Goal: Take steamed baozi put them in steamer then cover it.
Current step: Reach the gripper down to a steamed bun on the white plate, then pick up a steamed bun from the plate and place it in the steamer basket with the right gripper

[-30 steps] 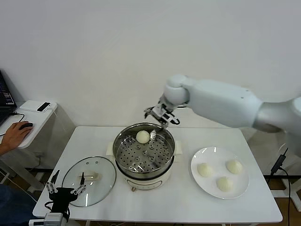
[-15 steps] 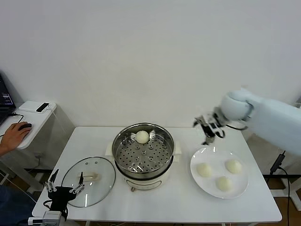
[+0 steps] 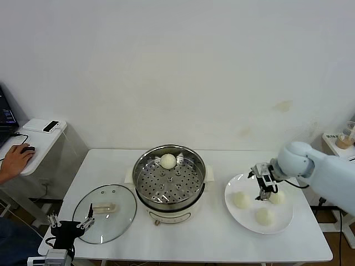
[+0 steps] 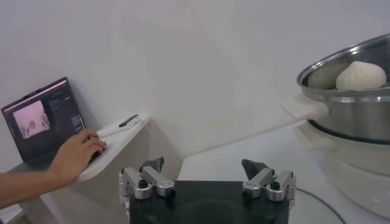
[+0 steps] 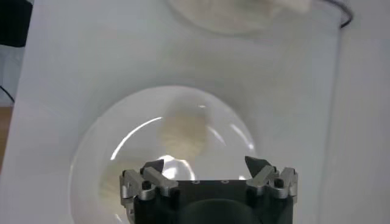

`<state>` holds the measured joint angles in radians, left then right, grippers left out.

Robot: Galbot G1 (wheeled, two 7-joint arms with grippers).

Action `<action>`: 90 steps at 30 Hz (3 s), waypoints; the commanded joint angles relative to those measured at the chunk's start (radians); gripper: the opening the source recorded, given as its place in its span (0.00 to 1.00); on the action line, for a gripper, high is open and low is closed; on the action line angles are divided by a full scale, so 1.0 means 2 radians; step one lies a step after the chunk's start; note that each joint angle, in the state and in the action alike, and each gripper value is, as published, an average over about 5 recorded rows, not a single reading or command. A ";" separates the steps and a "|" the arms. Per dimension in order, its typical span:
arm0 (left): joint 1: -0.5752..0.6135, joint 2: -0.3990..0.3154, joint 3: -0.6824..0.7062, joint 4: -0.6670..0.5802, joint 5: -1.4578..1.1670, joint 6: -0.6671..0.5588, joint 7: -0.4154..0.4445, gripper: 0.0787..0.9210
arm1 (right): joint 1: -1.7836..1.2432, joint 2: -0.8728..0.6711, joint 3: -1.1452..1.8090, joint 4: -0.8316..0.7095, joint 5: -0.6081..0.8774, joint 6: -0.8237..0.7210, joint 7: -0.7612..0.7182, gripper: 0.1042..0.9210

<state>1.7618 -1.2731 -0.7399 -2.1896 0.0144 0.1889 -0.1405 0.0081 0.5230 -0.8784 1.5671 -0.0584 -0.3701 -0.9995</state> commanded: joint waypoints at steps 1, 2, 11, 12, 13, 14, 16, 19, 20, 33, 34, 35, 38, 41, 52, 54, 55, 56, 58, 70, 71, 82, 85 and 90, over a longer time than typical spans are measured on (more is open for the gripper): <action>0.001 -0.001 -0.005 0.000 0.000 0.000 0.000 0.88 | -0.071 0.015 0.035 -0.025 -0.021 -0.008 0.001 0.88; 0.002 -0.001 -0.006 0.000 0.000 0.000 0.001 0.88 | -0.073 0.021 0.035 -0.030 -0.022 -0.007 0.002 0.88; 0.003 -0.001 -0.010 0.000 0.000 0.000 0.002 0.88 | -0.080 0.066 0.044 -0.068 -0.029 0.000 0.013 0.88; 0.003 -0.001 -0.011 0.000 0.000 0.000 0.002 0.88 | -0.080 0.070 0.045 -0.071 -0.030 0.001 0.015 0.88; 0.003 -0.001 -0.011 0.000 0.000 0.000 0.002 0.88 | -0.081 0.074 0.046 -0.076 -0.030 0.001 0.016 0.88; 0.003 -0.001 -0.012 -0.001 0.000 0.000 0.002 0.88 | -0.080 0.078 0.047 -0.079 -0.031 0.002 0.017 0.88; 0.003 -0.001 -0.012 -0.001 0.001 0.000 0.002 0.88 | -0.081 0.085 0.048 -0.086 -0.032 0.002 0.018 0.88; 0.003 -0.002 -0.012 -0.001 0.001 0.000 0.002 0.88 | -0.081 0.092 0.049 -0.096 -0.035 0.003 0.021 0.88; 0.003 -0.002 -0.012 0.000 0.001 0.000 0.002 0.88 | -0.081 0.095 0.049 -0.099 -0.036 0.004 0.023 0.88; 0.002 -0.004 -0.012 0.000 0.001 -0.001 0.001 0.88 | -0.077 0.101 0.052 -0.107 -0.043 -0.003 0.019 0.67; 0.002 -0.004 -0.012 0.000 0.001 -0.001 0.001 0.88 | -0.075 0.099 0.052 -0.105 -0.042 -0.002 0.015 0.65; 0.002 -0.004 -0.012 0.000 0.001 -0.001 0.001 0.88 | -0.072 0.097 0.051 -0.104 -0.041 -0.001 0.012 0.63; 0.002 -0.004 -0.012 -0.001 0.001 -0.001 0.001 0.88 | -0.060 0.088 0.048 -0.095 -0.037 0.000 -0.002 0.62; 0.002 -0.003 -0.011 -0.002 0.001 0.000 0.001 0.88 | -0.034 0.072 0.038 -0.083 -0.028 -0.001 -0.015 0.62; 0.003 0.000 -0.009 -0.010 0.001 0.000 0.001 0.88 | 0.157 0.020 -0.037 -0.010 0.064 -0.022 -0.027 0.63; 0.002 0.002 -0.008 -0.011 0.000 0.000 0.001 0.88 | 0.200 0.028 -0.057 -0.002 0.083 -0.025 -0.026 0.63; 0.002 0.002 -0.008 -0.011 0.000 0.000 0.001 0.88 | 0.219 0.034 -0.065 -0.001 0.093 -0.027 -0.025 0.63; 0.001 0.003 -0.007 -0.011 0.000 0.000 0.001 0.88 | 0.237 0.043 -0.073 0.000 0.104 -0.031 -0.023 0.64; 0.000 0.003 -0.006 -0.011 0.000 0.000 0.001 0.88 | 0.273 0.067 -0.087 0.001 0.128 -0.040 -0.017 0.64; -0.009 0.010 -0.011 -0.003 -0.002 0.001 0.002 0.88 | 0.303 0.272 -0.120 -0.030 0.257 -0.116 0.051 0.64; -0.009 0.011 -0.012 -0.003 -0.002 0.001 0.002 0.88 | 0.298 0.292 -0.120 -0.042 0.264 -0.121 0.057 0.64; -0.006 0.005 -0.025 -0.009 -0.006 0.001 0.002 0.88 | 0.215 0.414 -0.137 -0.143 0.290 -0.159 0.100 0.65; -0.007 0.005 -0.026 -0.010 -0.006 0.001 0.003 0.88 | 0.202 0.428 -0.145 -0.154 0.292 -0.164 0.105 0.65; -0.008 0.001 -0.025 -0.010 -0.006 0.000 0.003 0.88 | 0.186 0.448 -0.148 -0.173 0.291 -0.172 0.114 0.65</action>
<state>1.7455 -1.2712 -0.7875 -2.2096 0.0013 0.1901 -0.1352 0.4194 1.3119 -1.1503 1.2861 0.4870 -0.6835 -0.8078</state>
